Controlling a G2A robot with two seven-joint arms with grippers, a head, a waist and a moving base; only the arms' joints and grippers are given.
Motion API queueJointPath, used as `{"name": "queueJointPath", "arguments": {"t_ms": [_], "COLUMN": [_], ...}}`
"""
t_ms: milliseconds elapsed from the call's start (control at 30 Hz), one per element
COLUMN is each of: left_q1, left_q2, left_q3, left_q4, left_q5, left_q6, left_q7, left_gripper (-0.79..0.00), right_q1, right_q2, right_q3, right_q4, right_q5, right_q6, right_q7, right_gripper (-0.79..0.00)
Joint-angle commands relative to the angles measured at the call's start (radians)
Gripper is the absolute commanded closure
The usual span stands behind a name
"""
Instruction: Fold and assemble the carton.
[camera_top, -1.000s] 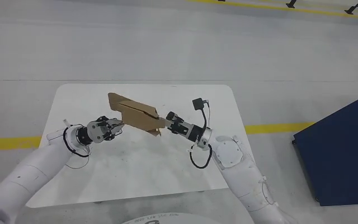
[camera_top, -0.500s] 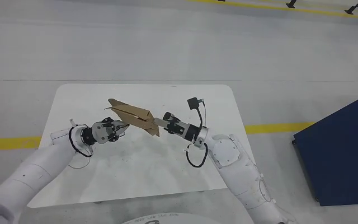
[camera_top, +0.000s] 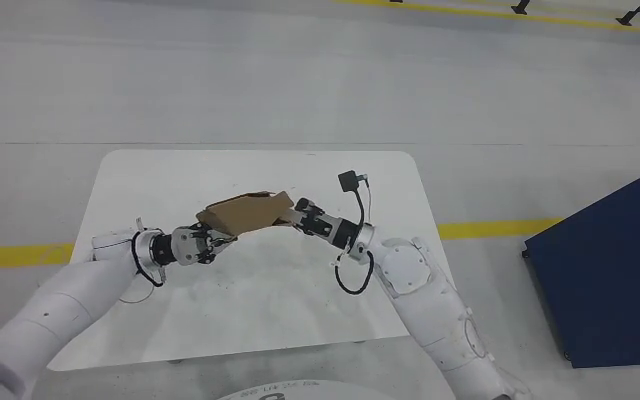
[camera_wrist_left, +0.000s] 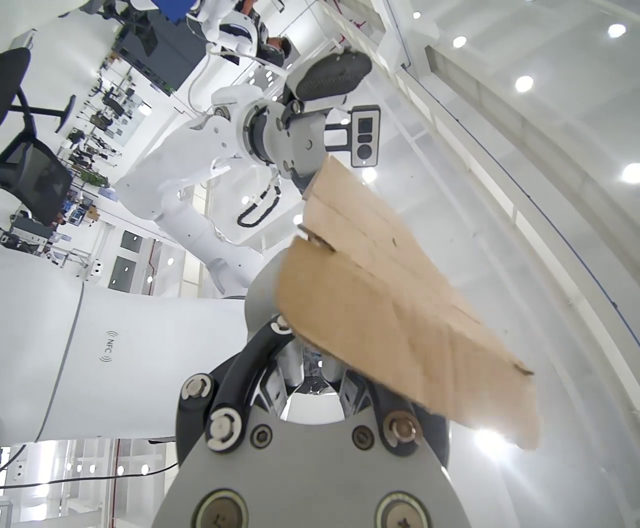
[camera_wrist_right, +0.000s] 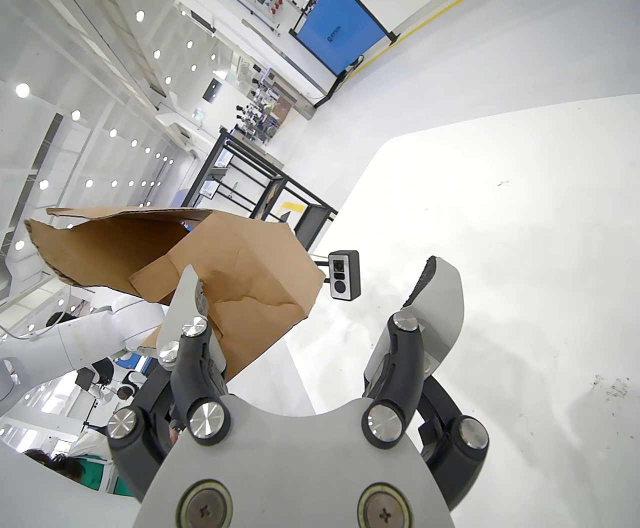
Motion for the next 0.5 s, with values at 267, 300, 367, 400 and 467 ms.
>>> {"name": "queueJointPath", "arguments": {"t_ms": [267, 300, 367, 400, 467], "left_q1": [0.003, 0.005, 0.009, 0.011, 0.02], "left_q2": [0.005, 0.006, 0.008, 0.009, 0.011], "left_q3": [-0.029, -0.04, -0.06, -0.071, -0.09], "left_q4": [0.025, 0.03, 0.032, 0.036, 0.03], "left_q5": [-0.045, -0.05, -0.059, -0.059, -0.057], "left_q6": [-0.044, -0.049, -0.061, -0.075, -0.102], "left_q7": [-0.044, -0.049, -0.056, -0.048, -0.024], "left_gripper": [0.0, 0.0, 0.0, 0.0, 0.0], "right_q1": [0.006, 0.002, -0.008, -0.015, -0.037], "right_q2": [0.003, 0.004, 0.005, 0.006, 0.007], "right_q3": [0.007, 0.013, 0.028, 0.038, 0.059], "right_q4": [0.004, 0.003, 0.003, 0.003, -0.003], "right_q5": [0.018, 0.023, 0.036, 0.044, 0.076], "right_q6": [-0.005, -0.012, -0.023, -0.027, -0.058], "right_q7": [0.001, 0.001, -0.014, -0.032, -0.055], "right_gripper": [-0.683, -0.683, -0.69, -0.69, -0.69]}}
